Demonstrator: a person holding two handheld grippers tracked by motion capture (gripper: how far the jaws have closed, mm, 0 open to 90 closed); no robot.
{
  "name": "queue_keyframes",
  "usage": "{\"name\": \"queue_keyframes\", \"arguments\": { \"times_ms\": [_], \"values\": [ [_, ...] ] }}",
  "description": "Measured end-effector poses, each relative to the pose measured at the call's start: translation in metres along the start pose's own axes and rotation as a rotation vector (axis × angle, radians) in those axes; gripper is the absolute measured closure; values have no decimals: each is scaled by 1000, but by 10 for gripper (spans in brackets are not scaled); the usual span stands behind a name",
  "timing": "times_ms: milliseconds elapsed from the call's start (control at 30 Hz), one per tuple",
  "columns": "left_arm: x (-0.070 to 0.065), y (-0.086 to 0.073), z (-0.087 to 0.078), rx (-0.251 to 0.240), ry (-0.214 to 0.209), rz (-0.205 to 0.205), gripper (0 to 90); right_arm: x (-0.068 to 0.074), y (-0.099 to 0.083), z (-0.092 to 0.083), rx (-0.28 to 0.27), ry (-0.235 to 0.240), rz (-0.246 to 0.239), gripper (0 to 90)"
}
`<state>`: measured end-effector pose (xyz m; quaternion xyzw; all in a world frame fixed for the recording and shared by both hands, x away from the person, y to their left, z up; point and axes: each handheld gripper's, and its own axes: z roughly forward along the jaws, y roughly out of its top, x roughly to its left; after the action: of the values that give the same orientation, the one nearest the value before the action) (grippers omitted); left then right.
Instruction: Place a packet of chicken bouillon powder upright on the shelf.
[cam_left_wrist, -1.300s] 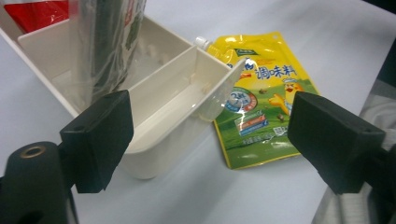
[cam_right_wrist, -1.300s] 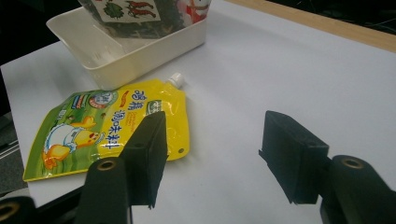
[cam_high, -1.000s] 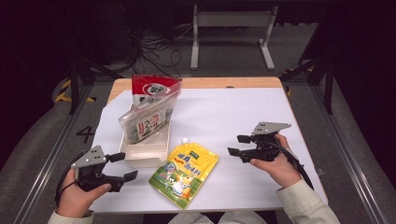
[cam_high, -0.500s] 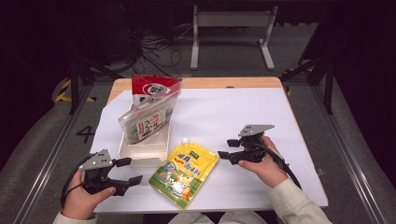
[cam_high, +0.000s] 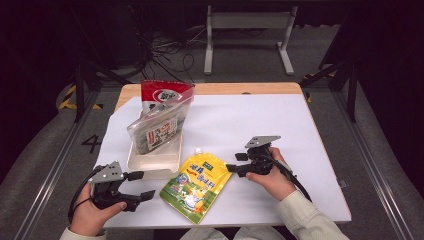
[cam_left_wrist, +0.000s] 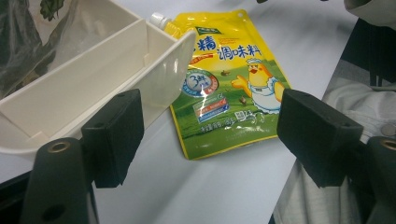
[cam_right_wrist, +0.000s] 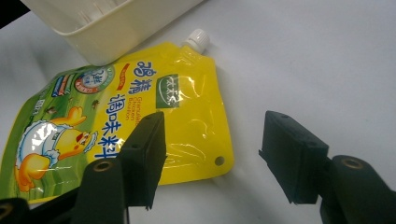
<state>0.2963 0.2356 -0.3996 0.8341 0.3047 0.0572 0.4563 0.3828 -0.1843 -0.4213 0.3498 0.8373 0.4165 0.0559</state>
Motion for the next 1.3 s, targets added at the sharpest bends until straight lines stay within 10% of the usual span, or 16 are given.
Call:
{"name": "queue_keyframes", "arguments": {
  "times_ms": [1300],
  "values": [
    [-1,0,9,25,-19,12,231,1,-12,30,89,63,91,425]
  ]
}}
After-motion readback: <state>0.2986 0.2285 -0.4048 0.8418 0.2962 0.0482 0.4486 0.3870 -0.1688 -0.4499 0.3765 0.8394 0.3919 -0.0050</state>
